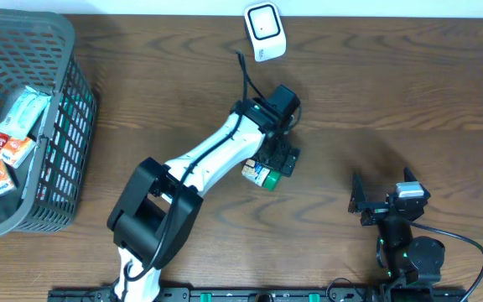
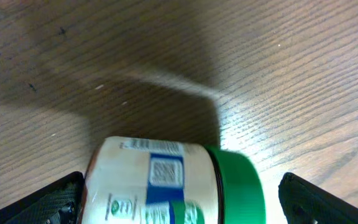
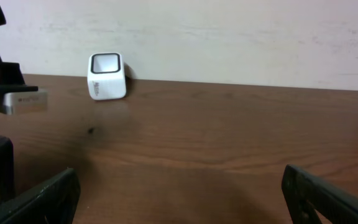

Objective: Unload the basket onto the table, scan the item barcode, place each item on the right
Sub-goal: 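Rotate the held jar with the left gripper, turning its label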

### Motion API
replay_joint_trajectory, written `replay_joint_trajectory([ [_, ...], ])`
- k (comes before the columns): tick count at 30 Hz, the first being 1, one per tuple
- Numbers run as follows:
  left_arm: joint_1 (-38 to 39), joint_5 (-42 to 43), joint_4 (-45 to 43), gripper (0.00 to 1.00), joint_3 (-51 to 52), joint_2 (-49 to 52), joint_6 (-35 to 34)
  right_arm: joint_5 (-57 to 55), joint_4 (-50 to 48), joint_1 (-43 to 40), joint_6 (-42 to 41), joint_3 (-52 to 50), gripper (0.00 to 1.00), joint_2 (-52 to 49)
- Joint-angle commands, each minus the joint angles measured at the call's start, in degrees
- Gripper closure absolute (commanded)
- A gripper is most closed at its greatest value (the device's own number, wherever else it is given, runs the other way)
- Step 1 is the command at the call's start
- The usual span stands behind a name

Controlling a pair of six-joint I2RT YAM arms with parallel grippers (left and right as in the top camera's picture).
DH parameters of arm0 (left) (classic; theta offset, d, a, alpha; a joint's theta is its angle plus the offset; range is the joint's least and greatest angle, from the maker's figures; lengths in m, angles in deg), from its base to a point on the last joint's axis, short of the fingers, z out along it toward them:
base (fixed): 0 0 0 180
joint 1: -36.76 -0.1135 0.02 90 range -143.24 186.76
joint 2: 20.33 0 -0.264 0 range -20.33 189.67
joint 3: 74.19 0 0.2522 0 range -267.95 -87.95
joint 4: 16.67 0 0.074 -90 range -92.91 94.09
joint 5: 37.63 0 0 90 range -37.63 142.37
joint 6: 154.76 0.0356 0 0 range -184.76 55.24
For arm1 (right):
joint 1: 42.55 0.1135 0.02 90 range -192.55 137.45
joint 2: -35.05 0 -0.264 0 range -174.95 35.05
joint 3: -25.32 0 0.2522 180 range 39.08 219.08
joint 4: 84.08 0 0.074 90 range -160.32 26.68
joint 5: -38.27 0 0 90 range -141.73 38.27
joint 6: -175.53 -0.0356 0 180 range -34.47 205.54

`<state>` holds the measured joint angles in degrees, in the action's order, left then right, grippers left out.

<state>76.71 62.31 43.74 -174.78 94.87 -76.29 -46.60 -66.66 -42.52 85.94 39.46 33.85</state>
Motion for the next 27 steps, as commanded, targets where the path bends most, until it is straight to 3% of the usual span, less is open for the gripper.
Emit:
replay_joint_trajectory([
  [1, 0.8, -3.2, 0.9, 0.01, -0.6, 0.3, 1.2, -0.2, 0.2, -0.3, -0.8, -0.1, 0.01, 0.1],
  [27, 0.9, -7.9, 15.0, 0.01, -0.6, 0.3, 1.4, -0.2, 0.2, -0.3, -0.8, -0.1, 0.01, 0.1],
])
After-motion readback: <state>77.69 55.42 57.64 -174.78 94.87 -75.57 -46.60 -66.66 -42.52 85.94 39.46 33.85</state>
